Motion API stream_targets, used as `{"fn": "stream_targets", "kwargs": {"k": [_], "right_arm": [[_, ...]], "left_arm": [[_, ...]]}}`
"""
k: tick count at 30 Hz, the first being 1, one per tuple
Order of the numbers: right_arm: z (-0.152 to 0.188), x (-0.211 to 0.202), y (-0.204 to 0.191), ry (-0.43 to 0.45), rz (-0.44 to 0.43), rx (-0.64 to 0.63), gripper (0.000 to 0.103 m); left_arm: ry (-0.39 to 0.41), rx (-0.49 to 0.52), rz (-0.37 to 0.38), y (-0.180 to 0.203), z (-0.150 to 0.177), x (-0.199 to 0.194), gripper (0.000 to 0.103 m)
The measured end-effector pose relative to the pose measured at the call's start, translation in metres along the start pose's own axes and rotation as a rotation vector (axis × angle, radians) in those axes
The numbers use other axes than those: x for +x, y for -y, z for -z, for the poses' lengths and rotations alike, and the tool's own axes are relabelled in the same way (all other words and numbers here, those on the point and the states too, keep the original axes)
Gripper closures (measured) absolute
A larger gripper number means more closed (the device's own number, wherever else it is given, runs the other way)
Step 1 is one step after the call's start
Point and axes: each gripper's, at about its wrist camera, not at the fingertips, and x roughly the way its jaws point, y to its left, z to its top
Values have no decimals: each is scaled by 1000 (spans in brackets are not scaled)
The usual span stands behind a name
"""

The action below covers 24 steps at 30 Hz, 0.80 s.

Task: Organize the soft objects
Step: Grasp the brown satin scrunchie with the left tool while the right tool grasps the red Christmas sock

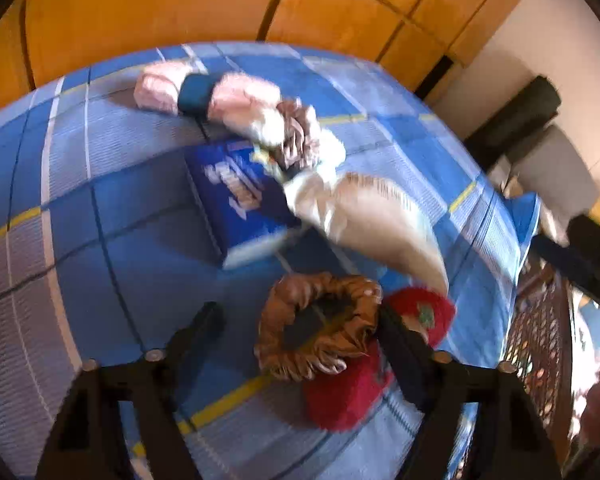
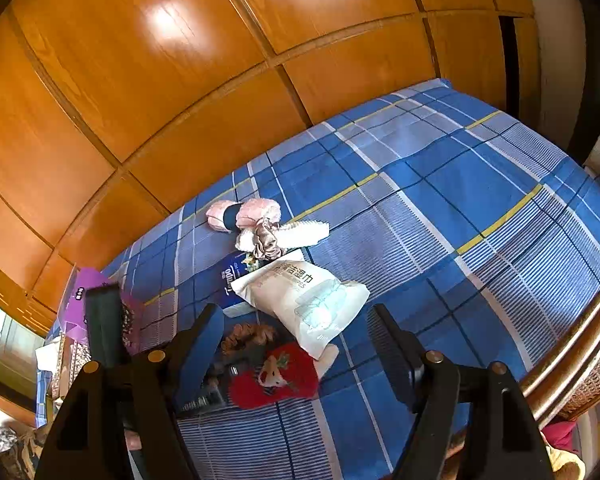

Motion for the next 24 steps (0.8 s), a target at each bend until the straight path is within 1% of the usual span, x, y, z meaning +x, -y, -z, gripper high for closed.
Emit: {"fn": "stream_targets", "kwargs": {"k": [1, 2, 5, 7, 8, 9, 10, 12, 14, 15, 18, 20, 21, 24], "right_arm": [[0, 2, 0, -7, 1, -1, 28], [-2, 5, 0, -24, -1, -6, 28], [-6, 12, -4, -64, -2, -40, 28], [-9, 20, -10, -131, -24, -79, 29], [-10, 26, -15, -194, -44, -112, 29], [-10, 31, -20, -237, -54, -140, 29], [-8, 38, -28, -294, -56, -185, 29], [-5, 50, -43, -376, -43, -286, 29], [1, 59, -59, -439, -30, -414, 29], [6, 62, -70, -463, -27, -519, 29], [19, 66, -98, -509, -46, -773, 29], [30, 71, -109, -550, -55, -912, 29], [35, 77, -113, -576, -38, -986, 29], [46, 97, -119, -657, 10, -1135, 29]], "left_arm": [[-18, 3, 12, -1, 0, 1, 70], [-31, 3, 9, -2, 0, 2, 85], [-17, 9, 0, -10, 7, -9, 87], [-6, -23, -13, -22, 16, -21, 87], [-1, -34, -39, -28, 22, -29, 87], [2, -38, -63, -31, 26, -33, 87], [7, -43, -103, -38, 35, -42, 87], [17, -33, -160, -45, 50, -56, 87], [17, -5, -207, -48, 63, -62, 87], [22, 9, -223, -50, 74, -66, 87], [43, 24, -239, -53, 90, -75, 87], [56, 18, -242, -53, 94, -75, 87], [58, 16, -244, -53, 95, -75, 87], [59, 11, -247, -54, 95, -75, 87]]}}
